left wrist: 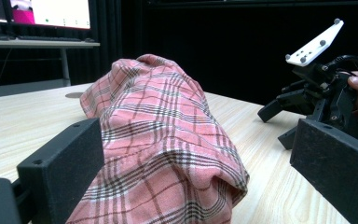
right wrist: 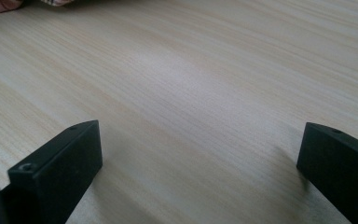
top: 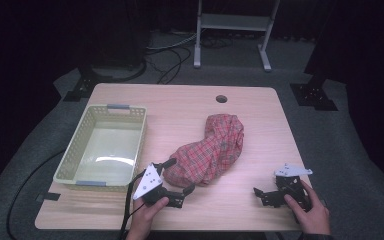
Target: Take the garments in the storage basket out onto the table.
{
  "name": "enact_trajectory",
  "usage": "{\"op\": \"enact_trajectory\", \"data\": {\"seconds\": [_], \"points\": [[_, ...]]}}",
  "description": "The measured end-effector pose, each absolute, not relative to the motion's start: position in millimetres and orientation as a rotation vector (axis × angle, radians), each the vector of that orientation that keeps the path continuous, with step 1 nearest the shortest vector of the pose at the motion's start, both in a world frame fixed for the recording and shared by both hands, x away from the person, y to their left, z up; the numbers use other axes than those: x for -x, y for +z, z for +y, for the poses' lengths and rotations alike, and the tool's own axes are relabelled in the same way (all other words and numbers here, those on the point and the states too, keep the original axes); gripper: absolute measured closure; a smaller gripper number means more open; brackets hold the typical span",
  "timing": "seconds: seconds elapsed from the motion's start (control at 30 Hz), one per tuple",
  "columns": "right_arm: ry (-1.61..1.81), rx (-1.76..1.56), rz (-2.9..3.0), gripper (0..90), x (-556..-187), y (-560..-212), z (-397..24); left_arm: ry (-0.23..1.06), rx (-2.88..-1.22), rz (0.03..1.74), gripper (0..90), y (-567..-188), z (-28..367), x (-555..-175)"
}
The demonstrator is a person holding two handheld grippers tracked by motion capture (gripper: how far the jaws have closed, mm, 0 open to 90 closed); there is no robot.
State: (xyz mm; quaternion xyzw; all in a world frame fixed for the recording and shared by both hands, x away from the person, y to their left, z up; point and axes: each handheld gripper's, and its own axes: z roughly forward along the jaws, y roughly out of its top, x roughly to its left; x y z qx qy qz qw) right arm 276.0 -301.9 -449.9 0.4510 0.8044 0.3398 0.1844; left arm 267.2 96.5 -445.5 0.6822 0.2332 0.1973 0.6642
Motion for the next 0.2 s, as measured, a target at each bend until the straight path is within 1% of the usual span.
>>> {"op": "enact_trajectory", "data": {"seconds": [0.2], "points": [[0.958, -1.271, 2.267, 0.0, -275.9, -449.9, -301.9, 0.443, -1.536, 0.526, 2.6, -445.7, 97.1, -267.2]]}}
